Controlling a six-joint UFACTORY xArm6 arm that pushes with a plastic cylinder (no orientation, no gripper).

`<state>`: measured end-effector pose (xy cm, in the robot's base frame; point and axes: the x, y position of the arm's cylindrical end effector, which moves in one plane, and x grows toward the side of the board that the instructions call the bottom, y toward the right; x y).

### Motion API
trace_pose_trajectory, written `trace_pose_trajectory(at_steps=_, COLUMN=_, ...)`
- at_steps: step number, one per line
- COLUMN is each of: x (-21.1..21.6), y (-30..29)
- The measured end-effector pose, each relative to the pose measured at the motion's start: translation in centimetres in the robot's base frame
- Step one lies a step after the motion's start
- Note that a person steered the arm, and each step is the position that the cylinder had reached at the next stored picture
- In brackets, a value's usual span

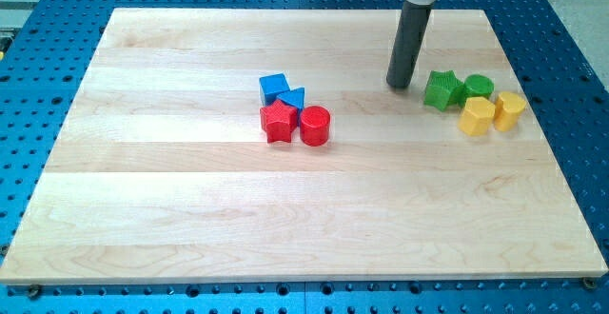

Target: Place your hand above the green star

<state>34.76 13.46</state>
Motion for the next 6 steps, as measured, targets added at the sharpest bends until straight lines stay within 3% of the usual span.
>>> trace_pose_trajectory(at_steps=1, x=-2.6, y=0.1)
trace_pose_trajectory(at_steps=4, x=-5.0, y=4.2)
trace_pose_trajectory(at_steps=5, x=-9.2, y=12.3)
trace_pose_trajectory(at_steps=6, x=-9.7, y=18.5)
